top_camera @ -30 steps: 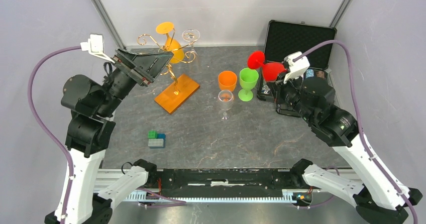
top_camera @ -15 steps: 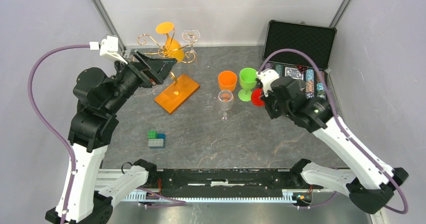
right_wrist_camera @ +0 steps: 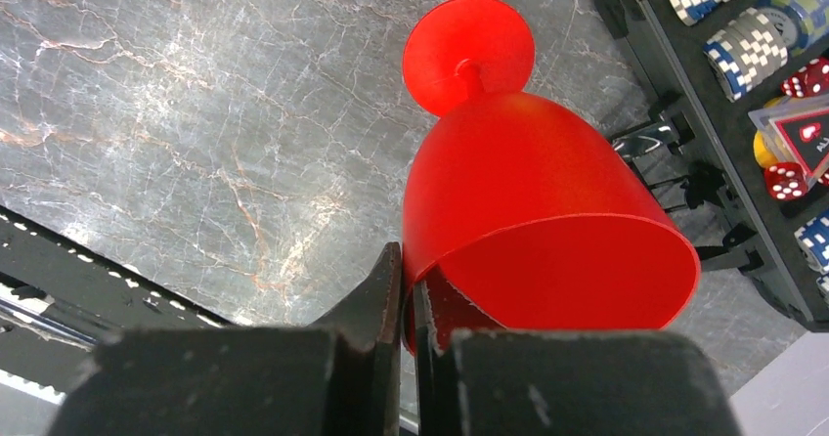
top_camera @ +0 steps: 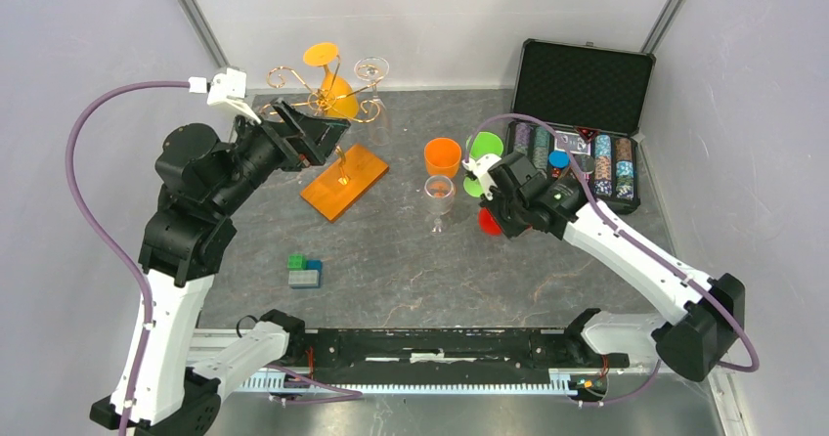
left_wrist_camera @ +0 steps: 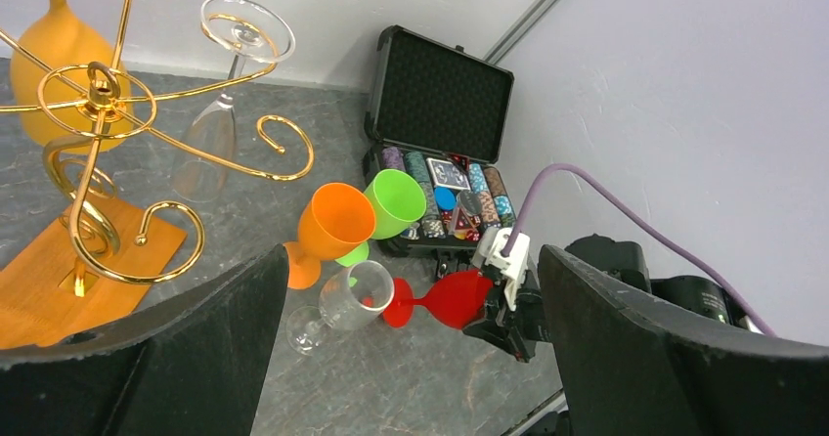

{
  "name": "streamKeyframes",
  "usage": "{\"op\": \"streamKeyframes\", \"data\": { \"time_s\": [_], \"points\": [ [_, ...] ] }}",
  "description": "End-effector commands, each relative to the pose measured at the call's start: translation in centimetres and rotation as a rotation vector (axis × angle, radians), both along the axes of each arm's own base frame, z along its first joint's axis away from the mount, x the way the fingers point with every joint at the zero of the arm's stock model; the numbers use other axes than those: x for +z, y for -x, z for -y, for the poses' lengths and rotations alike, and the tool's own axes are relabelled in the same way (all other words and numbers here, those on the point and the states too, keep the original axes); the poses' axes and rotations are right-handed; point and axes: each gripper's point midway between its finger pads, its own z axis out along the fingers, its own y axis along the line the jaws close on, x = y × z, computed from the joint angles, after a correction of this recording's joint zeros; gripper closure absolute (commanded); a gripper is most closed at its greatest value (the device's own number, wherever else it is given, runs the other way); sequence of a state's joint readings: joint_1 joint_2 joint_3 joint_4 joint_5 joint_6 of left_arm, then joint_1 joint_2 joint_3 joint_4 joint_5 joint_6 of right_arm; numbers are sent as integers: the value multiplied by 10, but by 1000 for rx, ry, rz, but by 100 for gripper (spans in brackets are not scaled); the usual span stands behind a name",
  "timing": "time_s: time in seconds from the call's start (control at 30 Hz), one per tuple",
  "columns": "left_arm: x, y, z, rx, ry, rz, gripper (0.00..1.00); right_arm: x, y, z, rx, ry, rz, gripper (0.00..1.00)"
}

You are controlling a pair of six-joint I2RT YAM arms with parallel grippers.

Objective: Take the wine glass off the wine glass rack

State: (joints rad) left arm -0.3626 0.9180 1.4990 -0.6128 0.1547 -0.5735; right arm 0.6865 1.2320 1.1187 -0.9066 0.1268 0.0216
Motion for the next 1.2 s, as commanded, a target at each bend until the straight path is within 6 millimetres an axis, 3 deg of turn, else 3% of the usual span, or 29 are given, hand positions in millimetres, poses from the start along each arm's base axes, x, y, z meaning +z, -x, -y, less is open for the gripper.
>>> {"op": "streamKeyframes", "data": {
  "time_s": [0.0, 0.43, 0.53, 0.67, 0.8, 1.0, 1.17],
  "points": [
    [5, 1, -5, 14, -48, 48, 0, 1, -14, -12, 48, -12, 31, 91],
    [-3, -4, -12, 53, -85, 18, 0, 4, -49, -19, 27, 54, 104, 66],
    [-2, -4, -12, 54, -83, 20, 0, 9, -59, -23, 19, 43, 138, 65],
    [-1, -3, -12, 55, -82, 23, 0, 16, -71, -32, 20, 7, 191, 69],
    [1, 0, -13, 53, -79, 29, 0, 17, -79, -40, 22, -19, 221, 78],
    [5, 2, -16, 65, -80, 38, 0, 17, -84, -48, 26, -53, 233, 92],
    [6, 4, -16, 63, -75, 39, 0, 15, -86, -52, 32, -58, 227, 96]
  ]
}}
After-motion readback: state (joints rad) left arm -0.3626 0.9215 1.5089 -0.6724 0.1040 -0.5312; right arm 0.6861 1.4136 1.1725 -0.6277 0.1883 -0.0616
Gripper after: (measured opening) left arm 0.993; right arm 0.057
